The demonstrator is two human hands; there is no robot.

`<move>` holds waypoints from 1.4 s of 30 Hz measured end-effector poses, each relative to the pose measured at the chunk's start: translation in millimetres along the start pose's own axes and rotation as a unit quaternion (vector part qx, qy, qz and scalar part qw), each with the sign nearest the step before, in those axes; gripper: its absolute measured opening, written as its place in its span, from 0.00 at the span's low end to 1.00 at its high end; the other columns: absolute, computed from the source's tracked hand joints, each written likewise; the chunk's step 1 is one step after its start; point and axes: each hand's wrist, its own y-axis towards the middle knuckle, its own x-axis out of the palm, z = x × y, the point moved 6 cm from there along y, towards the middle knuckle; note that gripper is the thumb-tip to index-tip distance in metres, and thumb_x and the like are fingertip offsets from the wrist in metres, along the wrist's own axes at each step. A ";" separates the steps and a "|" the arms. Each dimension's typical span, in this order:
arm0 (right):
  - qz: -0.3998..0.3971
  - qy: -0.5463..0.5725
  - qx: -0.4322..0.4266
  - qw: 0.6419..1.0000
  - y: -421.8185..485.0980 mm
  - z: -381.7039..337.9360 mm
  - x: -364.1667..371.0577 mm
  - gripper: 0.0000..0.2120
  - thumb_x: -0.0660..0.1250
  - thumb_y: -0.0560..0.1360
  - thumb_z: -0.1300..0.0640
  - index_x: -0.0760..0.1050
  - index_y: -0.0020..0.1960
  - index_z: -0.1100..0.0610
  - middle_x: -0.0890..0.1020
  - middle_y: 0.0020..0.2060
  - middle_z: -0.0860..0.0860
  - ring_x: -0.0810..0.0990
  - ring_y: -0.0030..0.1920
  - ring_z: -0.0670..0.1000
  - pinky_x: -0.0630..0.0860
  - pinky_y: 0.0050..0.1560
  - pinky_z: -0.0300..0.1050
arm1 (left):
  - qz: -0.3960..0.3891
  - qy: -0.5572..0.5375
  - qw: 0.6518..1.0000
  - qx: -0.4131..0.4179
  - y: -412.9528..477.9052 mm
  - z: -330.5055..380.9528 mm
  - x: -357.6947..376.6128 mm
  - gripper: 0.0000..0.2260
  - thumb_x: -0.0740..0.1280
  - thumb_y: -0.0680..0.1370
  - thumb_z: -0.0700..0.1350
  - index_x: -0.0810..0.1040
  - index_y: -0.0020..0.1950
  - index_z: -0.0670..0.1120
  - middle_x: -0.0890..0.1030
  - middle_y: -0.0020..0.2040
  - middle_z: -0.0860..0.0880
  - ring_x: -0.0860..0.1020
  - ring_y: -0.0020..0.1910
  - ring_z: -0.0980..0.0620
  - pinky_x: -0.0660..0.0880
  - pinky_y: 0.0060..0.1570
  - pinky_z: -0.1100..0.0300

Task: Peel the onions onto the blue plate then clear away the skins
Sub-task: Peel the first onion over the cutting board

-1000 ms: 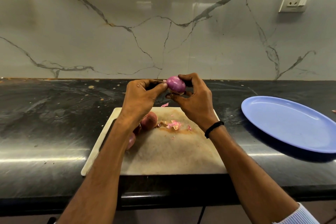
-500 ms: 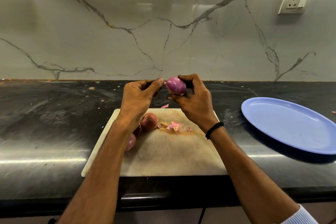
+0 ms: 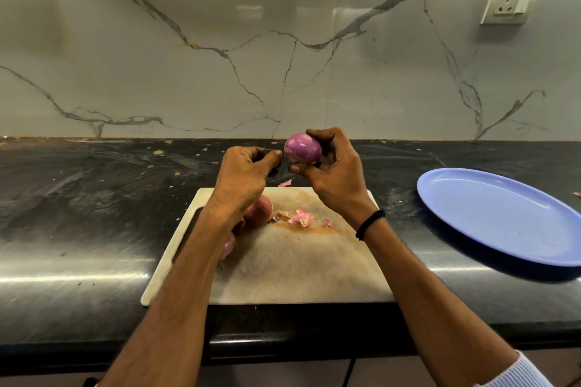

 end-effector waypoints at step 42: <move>-0.104 0.073 0.105 0.986 -4.2 6.3 8.4 0.27 0.78 0.67 0.69 0.69 0.56 0.49 0.78 0.59 0.51 0.82 0.58 0.54 0.82 0.55 0.51 | -0.026 -0.153 0.985 -0.079 -10.5 1.8 1.0 0.11 0.69 0.78 0.39 0.82 0.59 0.45 0.84 0.49 0.47 0.81 0.45 0.53 0.77 0.37 0.70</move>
